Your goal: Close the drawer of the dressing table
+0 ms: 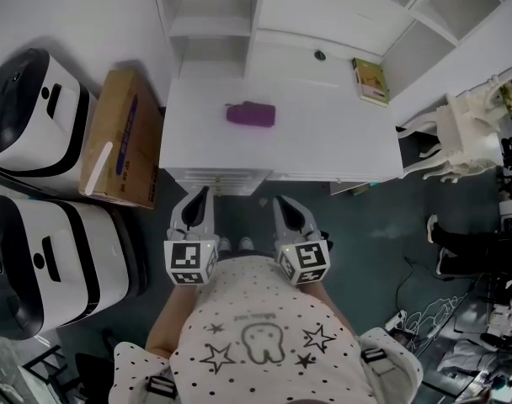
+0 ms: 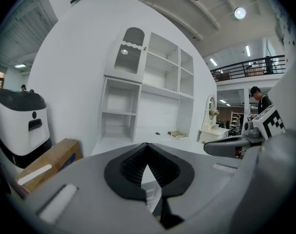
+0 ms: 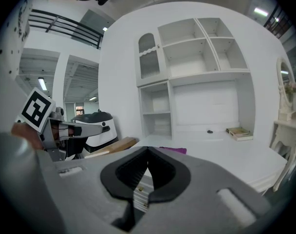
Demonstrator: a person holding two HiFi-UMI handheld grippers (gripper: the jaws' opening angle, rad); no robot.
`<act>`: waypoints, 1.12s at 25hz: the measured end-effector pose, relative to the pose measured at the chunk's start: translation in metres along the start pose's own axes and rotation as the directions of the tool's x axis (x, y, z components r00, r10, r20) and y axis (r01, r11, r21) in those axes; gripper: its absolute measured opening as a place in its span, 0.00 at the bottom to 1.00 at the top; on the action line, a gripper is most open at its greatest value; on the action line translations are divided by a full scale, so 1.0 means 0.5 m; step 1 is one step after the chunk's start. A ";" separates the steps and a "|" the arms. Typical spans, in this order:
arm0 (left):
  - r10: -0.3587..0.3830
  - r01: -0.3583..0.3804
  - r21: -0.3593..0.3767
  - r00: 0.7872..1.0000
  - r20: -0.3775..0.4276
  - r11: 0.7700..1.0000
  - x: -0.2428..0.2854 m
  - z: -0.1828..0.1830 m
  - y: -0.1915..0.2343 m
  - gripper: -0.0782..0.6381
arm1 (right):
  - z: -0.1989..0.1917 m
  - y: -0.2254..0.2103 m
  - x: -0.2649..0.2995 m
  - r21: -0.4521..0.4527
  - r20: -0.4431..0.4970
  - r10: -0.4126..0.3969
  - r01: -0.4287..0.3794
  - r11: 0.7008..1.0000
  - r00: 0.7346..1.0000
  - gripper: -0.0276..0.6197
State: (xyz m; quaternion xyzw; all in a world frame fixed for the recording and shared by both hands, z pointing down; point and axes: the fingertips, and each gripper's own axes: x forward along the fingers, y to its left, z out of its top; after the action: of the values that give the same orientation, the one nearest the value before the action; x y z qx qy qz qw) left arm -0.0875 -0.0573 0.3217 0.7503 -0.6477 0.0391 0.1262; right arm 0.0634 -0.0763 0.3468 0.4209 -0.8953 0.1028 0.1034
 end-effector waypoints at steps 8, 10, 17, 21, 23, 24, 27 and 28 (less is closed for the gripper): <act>-0.035 0.035 0.001 0.999 0.008 0.999 -0.031 -0.005 -0.022 0.10 | 0.001 0.016 0.007 -0.007 -0.004 0.020 -0.020 1.000 1.000 0.05; -0.035 0.035 0.007 0.999 0.014 0.999 -0.042 -0.010 -0.024 0.10 | 0.002 0.018 0.007 -0.010 -0.005 0.020 -0.020 1.000 1.000 0.05; -0.035 0.033 0.031 0.997 0.070 0.999 -0.065 0.004 -0.028 0.10 | 0.011 0.029 0.008 -0.021 -0.008 0.036 -0.036 0.999 0.999 0.05; -0.036 0.034 0.027 0.997 0.067 0.999 -0.068 -0.002 -0.032 0.10 | 0.015 0.048 0.006 -0.045 0.007 0.069 -0.069 0.997 0.998 0.05; -0.033 0.032 0.017 0.998 0.060 0.999 -0.069 -0.006 -0.031 0.10 | 0.014 0.054 0.004 -0.046 0.008 0.076 -0.075 0.996 0.997 0.05; -0.030 0.029 0.015 0.998 0.058 0.999 -0.070 -0.008 -0.030 0.10 | 0.014 0.056 0.004 -0.046 0.005 0.078 -0.077 0.996 0.997 0.05; -0.032 0.031 0.011 0.998 0.045 0.999 -0.070 -0.015 -0.031 0.10 | 0.008 0.063 0.005 -0.053 -0.007 0.083 -0.083 0.995 0.997 0.05; -0.035 0.034 0.018 0.999 0.040 0.999 -0.070 -0.017 -0.034 0.10 | 0.006 0.068 0.004 -0.060 -0.008 0.089 -0.089 0.994 0.996 0.05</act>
State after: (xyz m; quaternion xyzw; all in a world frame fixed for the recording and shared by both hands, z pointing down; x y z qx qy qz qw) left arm -0.0757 -0.0195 0.3197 0.7631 -0.6368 0.0272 0.1072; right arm 0.0356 -0.0575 0.3410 0.3770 -0.9156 0.0814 0.1138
